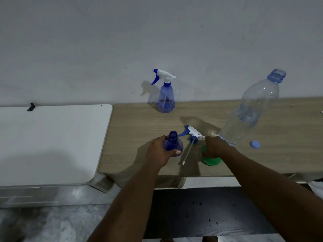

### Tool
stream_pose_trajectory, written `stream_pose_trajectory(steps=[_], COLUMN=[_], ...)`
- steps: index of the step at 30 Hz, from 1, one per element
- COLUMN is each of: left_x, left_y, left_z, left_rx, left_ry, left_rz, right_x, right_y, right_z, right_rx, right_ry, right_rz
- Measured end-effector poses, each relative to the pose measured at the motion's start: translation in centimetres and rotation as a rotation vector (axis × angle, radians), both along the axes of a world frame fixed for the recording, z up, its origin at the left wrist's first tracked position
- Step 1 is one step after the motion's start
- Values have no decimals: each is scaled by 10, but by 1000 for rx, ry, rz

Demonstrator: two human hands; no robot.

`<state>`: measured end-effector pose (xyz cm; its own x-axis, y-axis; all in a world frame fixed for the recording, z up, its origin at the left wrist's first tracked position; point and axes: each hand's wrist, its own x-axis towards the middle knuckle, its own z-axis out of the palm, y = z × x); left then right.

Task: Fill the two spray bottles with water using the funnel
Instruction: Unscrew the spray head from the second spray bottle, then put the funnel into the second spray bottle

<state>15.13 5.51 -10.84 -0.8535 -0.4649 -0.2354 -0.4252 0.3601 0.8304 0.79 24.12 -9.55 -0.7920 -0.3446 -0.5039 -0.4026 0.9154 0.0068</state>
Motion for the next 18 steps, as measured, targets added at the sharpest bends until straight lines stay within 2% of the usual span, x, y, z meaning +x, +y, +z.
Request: stream_pose_trajectory(steps=[3, 7, 11, 14, 18], left_x=[0, 0, -1, -2, -4], left_y=[0, -1, -1, 0, 1], left_z=[-1, -3, -2, -4, -3], left_rx=[-3, -2, -9, 18, 12], left_ry=[10, 12, 7, -4, -52], left_rz=[3, 6, 13, 22, 32], right_x=[-5, -7, 0, 12, 29], right_y=[-8, -21, -36, -49, -58], right_z=[23, 54, 72, 83, 83], right_rx=[-225, -715, -1152, -1315, -1423], right_ry=[-29, -73, -158, -157, -89], right_rz=[-109, -333, -471, -428, -353])
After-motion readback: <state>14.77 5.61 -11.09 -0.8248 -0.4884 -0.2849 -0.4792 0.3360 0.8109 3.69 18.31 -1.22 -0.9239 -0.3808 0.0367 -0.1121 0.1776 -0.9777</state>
